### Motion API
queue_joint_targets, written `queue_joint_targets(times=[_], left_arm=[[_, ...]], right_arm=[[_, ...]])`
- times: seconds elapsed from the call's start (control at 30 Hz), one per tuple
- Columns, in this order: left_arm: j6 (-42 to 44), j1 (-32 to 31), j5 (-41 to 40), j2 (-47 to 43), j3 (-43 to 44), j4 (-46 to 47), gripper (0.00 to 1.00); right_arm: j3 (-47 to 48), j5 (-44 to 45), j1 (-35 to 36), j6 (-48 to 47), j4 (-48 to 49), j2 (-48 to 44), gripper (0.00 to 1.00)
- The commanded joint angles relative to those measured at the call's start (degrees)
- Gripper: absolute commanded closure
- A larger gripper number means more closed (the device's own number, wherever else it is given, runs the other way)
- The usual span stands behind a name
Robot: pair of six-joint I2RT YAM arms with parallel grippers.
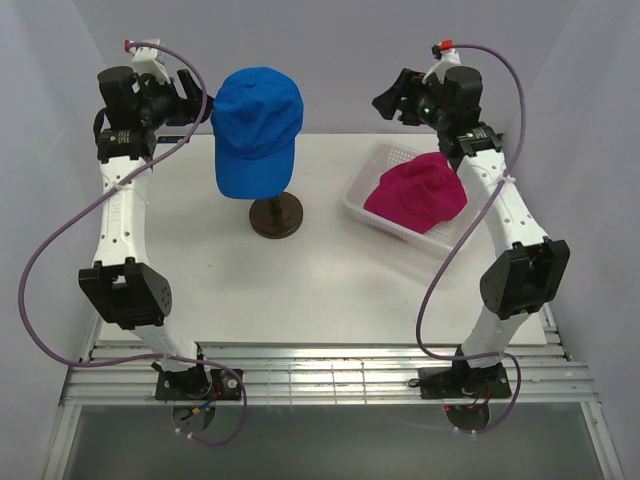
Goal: Stack the hats
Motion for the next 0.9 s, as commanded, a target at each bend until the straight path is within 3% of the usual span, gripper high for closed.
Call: queue_joint_targets(times=[0.0,0.13,0.2,0.27,0.4,0.5,0.63,0.87], left_arm=[[2.0,0.1,-3.1,-4.1,-0.2,-1.2,0.14],[4.3,0.8,-7.5,-6.1,-2.5,-2.1,0.12],[5.0,1.5,-9.0,-8.6,-4.4,-1.8,0.11],[6.0,2.2,-10.7,-10.4,-7.3,-1.8,0.09],[8.1,2.3,-10.5,-15.9,-12.8,-2.3,0.08],[9.8,2.3,-10.3,-19.1,-14.2,-5.4,0.08],[11.8,2.3,-8.8,-21.0,-13.8,-9.5,0.07],[11.8,2.3,-5.4,-20.9,-13.4,-11.5,0.07]], right_arm=[[-6.1,4.3,-3.5,-7.8,-4.9,-5.3,0.24],[-14.4,13.3,-7.5,-13.8,-10.5,-9.6,0.3],[-20.4,17.7,-9.9,-15.2,-11.1,-10.8,0.41],[-24.5,18.0,-12.4,-15.9,-10.6,-11.6,0.45],[-25.3,17.3,-15.0,-15.6,-10.6,-9.6,0.3],[-24.7,21.0,-15.7,-15.6,-10.7,-6.6,0.28],[-24.8,20.9,-16.0,-15.2,-10.5,-3.8,0.31],[-23.1,12.9,-16.1,-12.0,-8.3,-0.8,0.42]])
